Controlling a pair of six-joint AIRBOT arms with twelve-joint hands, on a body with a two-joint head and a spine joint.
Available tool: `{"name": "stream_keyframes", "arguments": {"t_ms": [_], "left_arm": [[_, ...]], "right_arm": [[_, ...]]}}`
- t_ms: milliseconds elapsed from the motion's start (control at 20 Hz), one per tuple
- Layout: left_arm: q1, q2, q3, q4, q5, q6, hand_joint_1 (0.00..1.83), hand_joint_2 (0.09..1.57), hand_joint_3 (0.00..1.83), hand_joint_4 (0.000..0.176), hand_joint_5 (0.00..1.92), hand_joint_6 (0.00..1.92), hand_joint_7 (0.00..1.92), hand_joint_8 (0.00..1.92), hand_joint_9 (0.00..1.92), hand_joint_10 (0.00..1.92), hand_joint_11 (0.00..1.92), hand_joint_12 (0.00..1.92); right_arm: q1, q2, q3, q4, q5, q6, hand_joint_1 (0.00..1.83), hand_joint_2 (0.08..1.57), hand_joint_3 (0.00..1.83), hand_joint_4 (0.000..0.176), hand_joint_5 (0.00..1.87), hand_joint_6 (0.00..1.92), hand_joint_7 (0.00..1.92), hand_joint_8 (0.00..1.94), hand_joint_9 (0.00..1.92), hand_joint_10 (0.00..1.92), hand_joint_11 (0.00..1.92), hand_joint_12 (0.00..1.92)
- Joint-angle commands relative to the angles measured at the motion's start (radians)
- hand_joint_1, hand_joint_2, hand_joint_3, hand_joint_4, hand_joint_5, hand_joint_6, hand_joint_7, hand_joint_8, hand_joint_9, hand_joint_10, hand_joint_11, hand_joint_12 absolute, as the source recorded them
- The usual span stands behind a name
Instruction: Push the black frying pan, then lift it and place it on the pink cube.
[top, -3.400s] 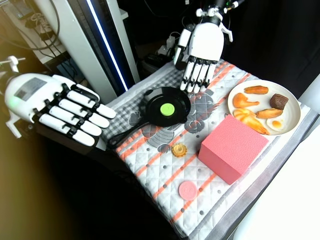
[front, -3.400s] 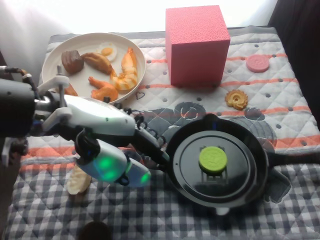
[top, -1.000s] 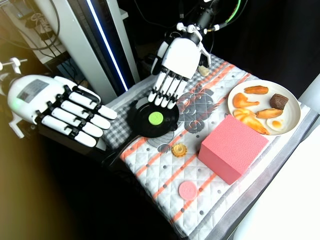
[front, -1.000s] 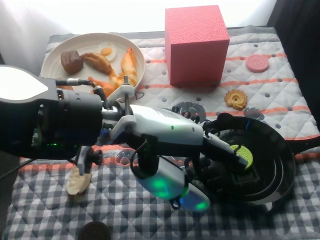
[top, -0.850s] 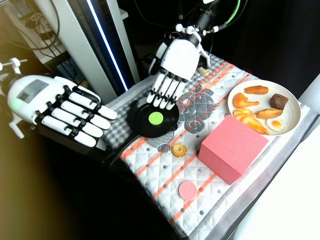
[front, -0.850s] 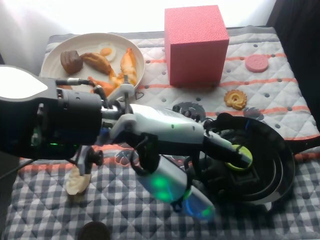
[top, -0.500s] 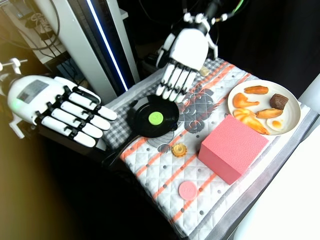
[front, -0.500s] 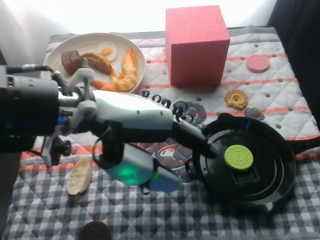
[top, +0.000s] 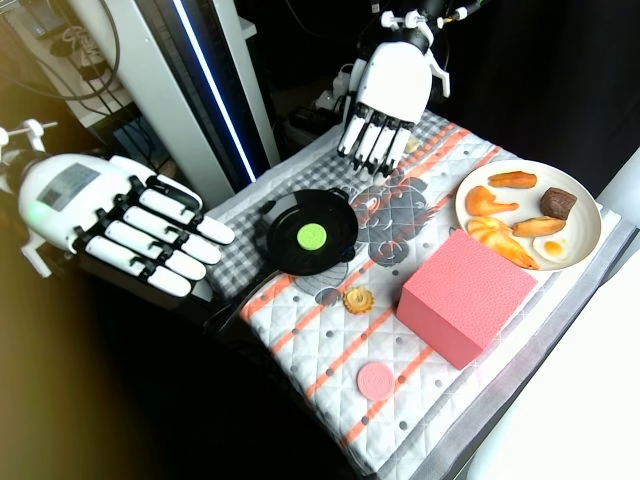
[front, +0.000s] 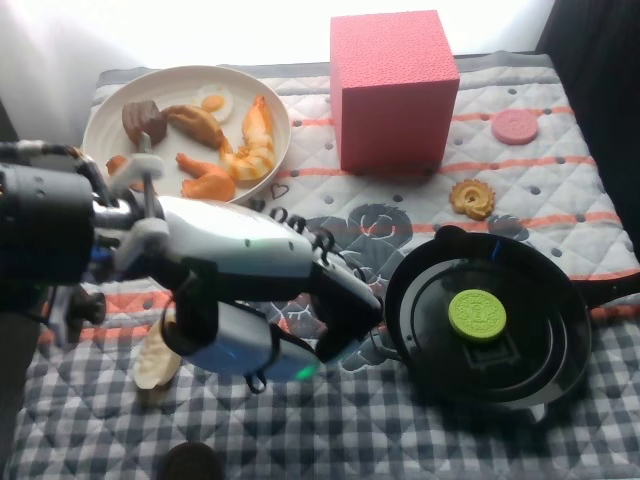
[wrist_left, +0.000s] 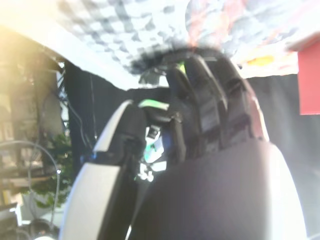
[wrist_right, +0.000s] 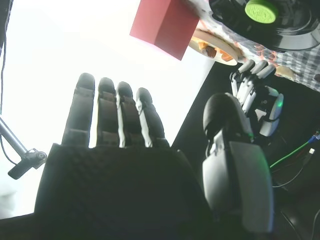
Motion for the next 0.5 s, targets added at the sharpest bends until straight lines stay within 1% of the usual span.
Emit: {"name": "stream_keyframes", "arguments": {"t_ms": [0, 50, 100, 150, 200, 250, 300, 350, 450], "left_arm": [[0.000, -0.007, 0.007, -0.032, 0.013, -0.003, 0.53, 1.49, 0.01, 0.176, 0.35, 1.89, 0.30, 0.81, 0.26, 0.71, 0.00, 1.04], [0.002, -0.011, 0.010, -0.032, 0.015, -0.003, 0.50, 1.50, 0.01, 0.176, 0.33, 1.91, 0.29, 0.82, 0.26, 0.71, 0.00, 1.06], [0.003, -0.013, 0.011, -0.032, 0.015, -0.003, 0.51, 1.42, 0.00, 0.031, 0.29, 1.17, 0.30, 0.83, 0.28, 0.74, 0.00, 1.16], [0.006, -0.019, 0.014, -0.030, 0.020, -0.003, 0.51, 1.40, 0.00, 0.000, 0.32, 0.86, 0.27, 0.79, 0.23, 0.76, 0.00, 1.10], [0.010, -0.028, 0.018, -0.029, 0.023, -0.003, 0.62, 1.41, 0.02, 0.138, 0.41, 1.59, 0.29, 0.76, 0.24, 0.76, 0.00, 1.10], [0.013, -0.035, 0.023, -0.029, 0.024, -0.003, 0.66, 1.42, 0.01, 0.168, 0.44, 1.72, 0.35, 0.66, 0.26, 0.75, 0.00, 1.17], [0.015, -0.044, 0.028, -0.030, 0.026, -0.003, 0.65, 1.35, 0.00, 0.026, 0.30, 1.19, 0.32, 0.62, 0.20, 0.69, 0.00, 1.13], [0.015, -0.048, 0.029, -0.031, 0.026, -0.002, 0.62, 1.35, 0.00, 0.000, 0.29, 0.95, 0.31, 0.61, 0.20, 0.68, 0.00, 1.07], [0.015, -0.051, 0.030, -0.058, 0.024, 0.020, 0.70, 1.31, 0.00, 0.000, 0.34, 0.64, 0.34, 0.54, 0.22, 0.67, 0.00, 0.98]], "right_arm": [[0.005, 0.002, 0.009, 0.016, 0.117, 0.005, 0.25, 1.29, 0.00, 0.024, 0.00, 0.00, 0.00, 0.00, 0.00, 0.00, 0.02, 0.01], [0.005, 0.002, 0.009, 0.016, 0.117, 0.005, 0.25, 1.29, 0.00, 0.023, 0.00, 0.00, 0.00, 0.00, 0.00, 0.00, 0.02, 0.01], [0.005, 0.002, 0.009, 0.016, 0.117, 0.005, 0.23, 1.29, 0.00, 0.029, 0.00, 0.00, 0.00, 0.00, 0.00, 0.00, 0.00, 0.01], [0.005, 0.002, 0.009, 0.016, 0.117, 0.006, 0.23, 1.29, 0.00, 0.029, 0.00, 0.00, 0.00, 0.00, 0.00, 0.00, 0.01, 0.01], [0.005, 0.001, 0.009, 0.016, 0.117, 0.006, 0.23, 1.29, 0.00, 0.025, 0.00, 0.00, 0.00, 0.00, 0.00, 0.00, 0.00, 0.01], [0.005, 0.001, 0.010, 0.016, 0.117, 0.006, 0.24, 1.29, 0.00, 0.020, 0.00, 0.00, 0.00, 0.00, 0.00, 0.00, 0.00, 0.01], [0.005, 0.001, 0.010, 0.016, 0.117, 0.007, 0.24, 1.28, 0.00, 0.017, 0.00, 0.00, 0.00, 0.00, 0.00, 0.00, 0.00, 0.01], [0.005, 0.001, 0.010, 0.016, 0.117, 0.007, 0.24, 1.28, 0.00, 0.013, 0.00, 0.00, 0.00, 0.00, 0.00, 0.00, 0.00, 0.00], [0.005, 0.000, 0.010, 0.016, 0.117, 0.007, 0.26, 1.29, 0.00, 0.003, 0.00, 0.00, 0.00, 0.00, 0.00, 0.00, 0.00, 0.00]]}}
